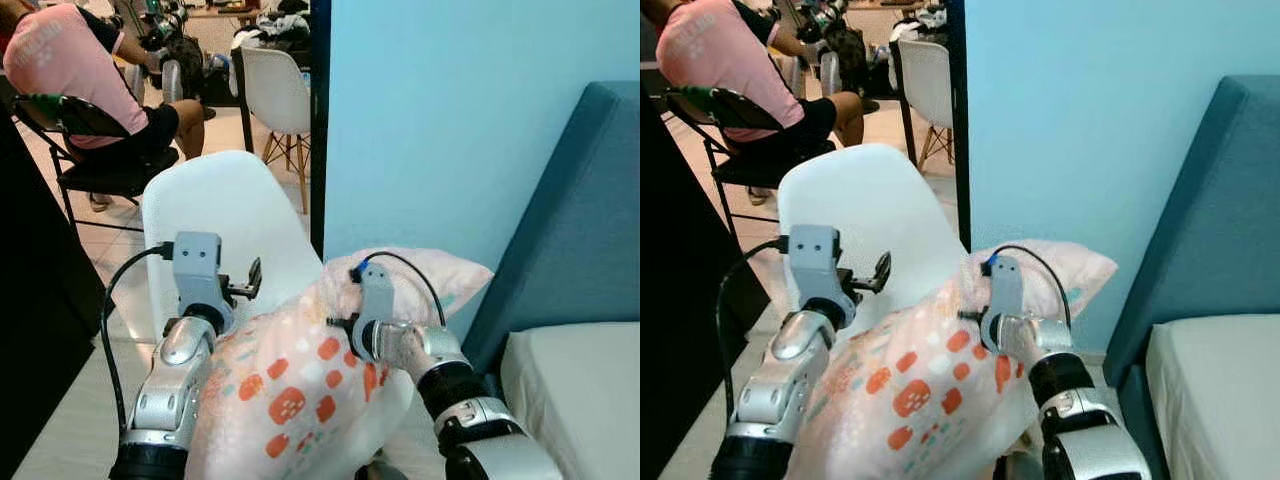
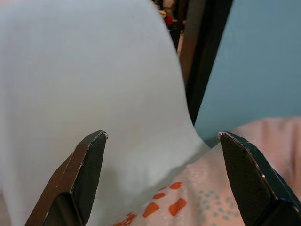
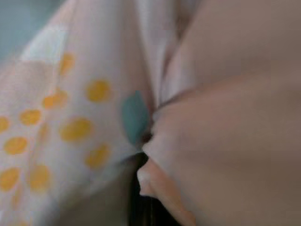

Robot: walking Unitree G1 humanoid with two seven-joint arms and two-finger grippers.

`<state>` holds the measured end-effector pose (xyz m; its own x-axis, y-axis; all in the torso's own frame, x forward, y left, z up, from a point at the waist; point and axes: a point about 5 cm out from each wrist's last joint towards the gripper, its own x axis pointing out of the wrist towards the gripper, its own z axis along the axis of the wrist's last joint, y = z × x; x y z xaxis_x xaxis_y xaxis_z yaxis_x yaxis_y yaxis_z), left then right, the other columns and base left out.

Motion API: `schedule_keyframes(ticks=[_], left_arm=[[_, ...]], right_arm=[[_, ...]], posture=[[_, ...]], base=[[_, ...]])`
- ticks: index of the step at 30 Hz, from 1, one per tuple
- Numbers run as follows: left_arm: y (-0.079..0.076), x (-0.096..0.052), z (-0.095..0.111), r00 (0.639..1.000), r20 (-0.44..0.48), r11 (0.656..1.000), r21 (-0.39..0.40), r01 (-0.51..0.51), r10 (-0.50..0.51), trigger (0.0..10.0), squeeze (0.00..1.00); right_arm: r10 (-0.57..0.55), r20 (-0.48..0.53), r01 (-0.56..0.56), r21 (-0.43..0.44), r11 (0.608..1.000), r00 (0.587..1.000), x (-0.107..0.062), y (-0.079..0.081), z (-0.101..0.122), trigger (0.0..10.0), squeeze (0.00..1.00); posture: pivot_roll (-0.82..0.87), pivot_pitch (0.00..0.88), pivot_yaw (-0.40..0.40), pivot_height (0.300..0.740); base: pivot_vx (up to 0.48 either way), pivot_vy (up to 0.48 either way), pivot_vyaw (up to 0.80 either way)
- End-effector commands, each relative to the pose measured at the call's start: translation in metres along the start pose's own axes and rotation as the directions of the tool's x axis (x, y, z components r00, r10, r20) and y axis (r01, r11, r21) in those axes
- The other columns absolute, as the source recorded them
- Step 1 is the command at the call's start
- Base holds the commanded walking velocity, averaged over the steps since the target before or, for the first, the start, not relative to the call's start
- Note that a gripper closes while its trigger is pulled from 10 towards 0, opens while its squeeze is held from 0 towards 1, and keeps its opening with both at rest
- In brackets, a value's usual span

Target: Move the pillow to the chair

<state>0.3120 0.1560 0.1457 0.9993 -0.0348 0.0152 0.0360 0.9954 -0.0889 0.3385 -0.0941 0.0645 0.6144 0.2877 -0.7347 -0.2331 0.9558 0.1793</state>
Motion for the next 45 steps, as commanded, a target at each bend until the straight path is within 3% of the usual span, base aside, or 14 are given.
schedule_keyframes(ticks=[1,2,4,5,6,17,24,29,30,36,37,39,40,45], left_arm=[[0.003,0.000,0.001,1.000,-0.012,1.000,-0.015,-0.010,0.010,10.0,0.00],[0.005,-0.001,-0.001,1.000,-0.024,0.999,-0.026,-0.018,0.018,10.0,0.00],[0.006,-0.003,-0.004,0.999,-0.040,0.999,-0.034,-0.028,0.027,10.0,0.00],[0.006,-0.003,-0.004,0.999,-0.040,0.999,-0.034,-0.028,0.027,10.0,0.00],[0.006,-0.005,-0.005,0.999,-0.045,0.999,-0.034,-0.029,0.027,10.0,0.00],[0.004,-0.006,-0.005,0.998,-0.059,0.999,-0.038,-0.023,0.021,10.0,0.00],[0.003,-0.005,-0.006,0.998,-0.063,0.999,-0.045,-0.023,0.020,10.0,0.00],[0.002,-0.005,-0.007,0.998,-0.064,0.999,-0.045,-0.017,0.014,10.0,0.00],[0.002,-0.004,-0.006,0.998,-0.064,0.999,-0.044,-0.015,0.012,10.0,0.00],[0.004,-0.001,-0.005,0.998,-0.065,0.999,-0.041,-0.012,0.010,10.0,0.00],[0.003,0.000,-0.005,0.998,-0.065,0.999,-0.038,-0.008,0.006,10.0,0.00],[0.002,0.000,-0.005,0.998,-0.065,0.999,-0.037,-0.006,0.004,10.0,0.00],[0.002,0.000,-0.005,0.998,-0.065,0.999,-0.035,-0.004,0.001,10.0,0.00],[0.002,0.001,-0.004,0.998,-0.064,0.999,-0.032,-0.002,0.000,10.0,0.00]], right_arm=[[0.041,-0.035,-0.042,-0.038,0.998,0.999,0.003,0.010,-0.004,10.0,0.00],[0.050,-0.052,-0.053,-0.055,0.997,0.997,0.004,0.010,-0.006,10.0,0.00],[0.065,-0.069,-0.070,-0.063,0.996,0.995,0.005,0.010,-0.009,10.0,0.77],[0.065,-0.069,-0.070,-0.063,0.996,0.995,0.005,0.010,-0.009,10.0,0.77],[0.077,-0.080,-0.083,-0.068,0.994,0.994,0.006,0.010,-0.010,10.0,1.00],[0.173,-0.119,-0.186,-0.109,0.977,0.978,-0.007,0.002,-0.002,10.0,1.00],[0.287,-0.142,-0.303,-0.100,0.948,0.947,-0.058,-0.018,-0.017,10.0,1.00],[0.319,-0.160,-0.342,-0.141,0.929,0.934,-0.073,-0.023,-0.022,10.0,1.00],[0.345,-0.168,-0.371,-0.163,0.914,0.924,-0.084,-0.028,-0.025,10.0,0.00],[0.458,-0.162,-0.485,-0.240,0.841,0.874,-0.123,-0.029,-0.026,10.0,0.00],[0.548,-0.157,-0.570,-0.269,0.777,0.821,-0.141,-0.020,-0.027,10.0,0.00],[0.601,-0.150,-0.618,-0.258,0.743,0.785,-0.149,-0.015,-0.027,10.0,0.00],[0.690,-0.113,-0.689,-0.282,0.668,0.715,-0.163,-0.006,-0.023,10.0,0.00],[0.740,-0.048,-0.727,-0.240,0.644,0.671,-0.167,-0.002,-0.018,10.0,0.00]], posture=[[-0.01,0.032,-0.018,0.625],[-0.01,0.038,-0.021,0.625],[-0.01,0.042,-0.021,0.625],[-0.01,0.042,-0.021,0.625],[-0.01,0.044,-0.021,0.625],[-0.02,0.046,-0.019,0.625],[-0.05,0.034,-0.025,0.625],[-0.05,0.026,-0.026,0.625],[-0.06,0.024,-0.026,0.625],[-0.06,0.015,-0.022,0.625],[-0.06,0.012,-0.021,0.625],[-0.06,0.010,-0.020,0.625],[-0.06,0.008,-0.018,0.625],[-0.06,0.008,-0.013,0.625]], base=[[0.000,0.000,0.00],[0.000,0.000,0.00],[0.000,0.000,0.00],[0.000,0.000,0.00],[0.000,0.000,0.00],[0.000,0.000,0.00],[0.000,0.000,0.00],[0.000,0.000,0.00],[0.000,0.000,0.00],[0.000,0.000,0.00],[0.000,0.000,0.00],[0.000,0.000,0.00],[0.000,0.000,0.00],[0.000,0.000,0.00]])
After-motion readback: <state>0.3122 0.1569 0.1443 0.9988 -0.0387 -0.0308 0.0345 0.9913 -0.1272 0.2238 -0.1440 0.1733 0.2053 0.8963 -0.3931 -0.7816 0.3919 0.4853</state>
